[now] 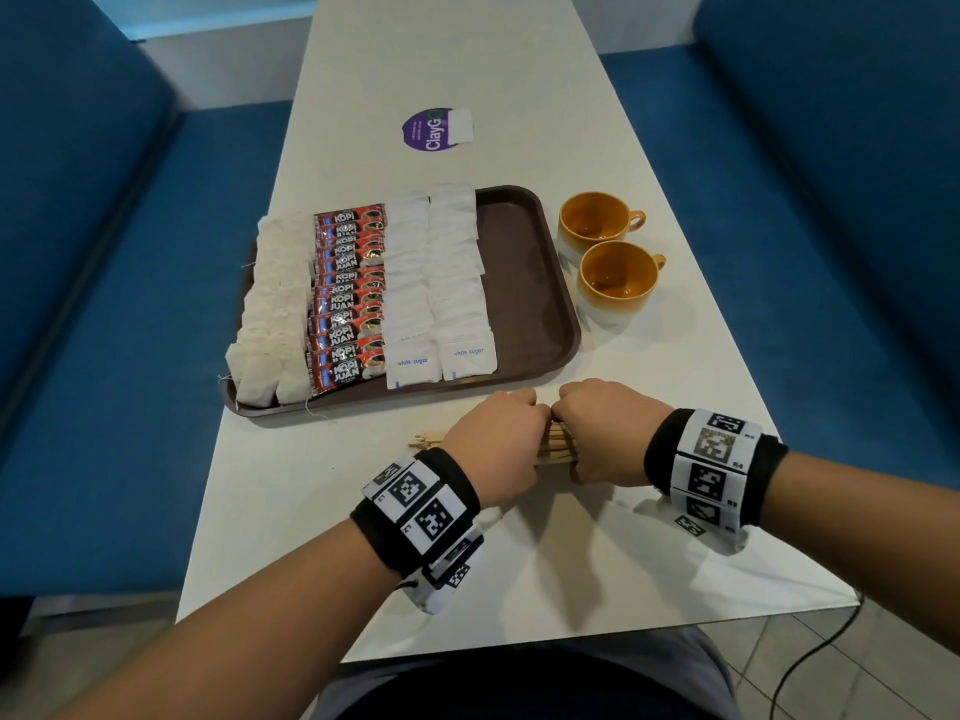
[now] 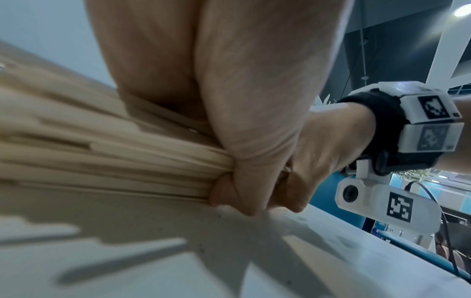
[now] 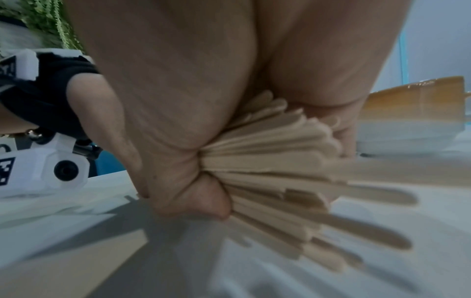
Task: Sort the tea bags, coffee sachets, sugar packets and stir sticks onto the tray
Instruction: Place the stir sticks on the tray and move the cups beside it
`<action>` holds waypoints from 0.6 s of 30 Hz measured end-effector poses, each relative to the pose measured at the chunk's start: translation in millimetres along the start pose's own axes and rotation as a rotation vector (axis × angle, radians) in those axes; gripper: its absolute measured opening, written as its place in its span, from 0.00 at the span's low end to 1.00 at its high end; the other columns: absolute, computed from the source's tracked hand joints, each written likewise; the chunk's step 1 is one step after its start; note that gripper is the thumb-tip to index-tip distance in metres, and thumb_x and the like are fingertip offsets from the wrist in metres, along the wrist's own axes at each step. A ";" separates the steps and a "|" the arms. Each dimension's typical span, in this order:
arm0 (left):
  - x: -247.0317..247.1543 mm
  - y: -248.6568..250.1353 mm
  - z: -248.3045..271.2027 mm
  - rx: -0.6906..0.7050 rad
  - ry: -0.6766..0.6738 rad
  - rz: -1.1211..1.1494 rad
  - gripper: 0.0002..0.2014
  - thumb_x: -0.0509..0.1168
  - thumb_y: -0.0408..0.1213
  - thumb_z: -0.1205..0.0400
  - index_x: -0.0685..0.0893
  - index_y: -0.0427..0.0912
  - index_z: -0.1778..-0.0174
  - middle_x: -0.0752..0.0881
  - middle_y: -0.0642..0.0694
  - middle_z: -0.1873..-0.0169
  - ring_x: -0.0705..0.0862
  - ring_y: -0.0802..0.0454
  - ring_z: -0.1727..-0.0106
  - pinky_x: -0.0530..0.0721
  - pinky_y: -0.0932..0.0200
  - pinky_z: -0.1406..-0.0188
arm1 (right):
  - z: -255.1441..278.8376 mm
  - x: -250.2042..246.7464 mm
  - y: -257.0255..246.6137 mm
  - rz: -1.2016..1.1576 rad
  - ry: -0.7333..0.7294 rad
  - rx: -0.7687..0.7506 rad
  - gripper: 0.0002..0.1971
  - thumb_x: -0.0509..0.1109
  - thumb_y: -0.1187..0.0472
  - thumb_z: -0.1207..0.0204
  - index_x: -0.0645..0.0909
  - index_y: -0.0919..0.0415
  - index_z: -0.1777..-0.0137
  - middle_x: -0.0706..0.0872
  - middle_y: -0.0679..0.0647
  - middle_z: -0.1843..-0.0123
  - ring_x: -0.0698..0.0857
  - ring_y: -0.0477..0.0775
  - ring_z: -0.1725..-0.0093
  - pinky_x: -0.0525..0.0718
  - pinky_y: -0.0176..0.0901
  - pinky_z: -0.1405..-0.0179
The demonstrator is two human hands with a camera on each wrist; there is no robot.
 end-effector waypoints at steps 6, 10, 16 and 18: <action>0.2 -2.6 -0.4 -0.047 -0.001 0.020 0.14 0.67 0.32 0.20 0.76 0.39 0.39 0.83 0.39 0.48 0.83 0.40 0.47 0.73 0.53 0.57 | 2.3 -1.6 1.2 -0.012 0.017 0.018 0.17 0.79 0.54 0.28 0.81 0.56 0.42 0.85 0.56 0.48 0.86 0.59 0.51 0.82 0.47 0.55; 2.7 0.8 -0.7 -0.029 0.000 -0.038 0.11 0.65 0.32 0.19 0.79 0.39 0.41 0.82 0.39 0.47 0.82 0.39 0.47 0.72 0.53 0.57 | 2.6 -1.3 0.9 -0.031 0.012 0.035 0.14 0.78 0.54 0.29 0.84 0.56 0.45 0.86 0.56 0.51 0.87 0.59 0.54 0.84 0.47 0.56; 1.6 1.2 -0.8 -0.020 0.037 -0.024 0.10 0.65 0.33 0.20 0.81 0.40 0.43 0.79 0.43 0.44 0.78 0.43 0.43 0.74 0.54 0.53 | 0.7 -0.3 -1.0 -0.009 0.021 0.035 0.12 0.77 0.53 0.28 0.86 0.57 0.48 0.85 0.55 0.53 0.85 0.57 0.56 0.82 0.46 0.59; 0.6 0.8 -0.6 -0.028 0.045 -0.018 0.11 0.65 0.33 0.20 0.81 0.41 0.42 0.80 0.44 0.44 0.79 0.43 0.43 0.74 0.53 0.55 | 0.4 -0.5 -0.8 -0.004 0.022 0.039 0.11 0.76 0.54 0.28 0.85 0.56 0.48 0.84 0.55 0.53 0.85 0.58 0.57 0.83 0.46 0.58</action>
Point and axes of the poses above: each hand's wrist, its own z-axis away from the middle knuckle, its own x-axis out of the palm, y = z × x, the point moved 6 cm from there along -z, towards the middle knuckle
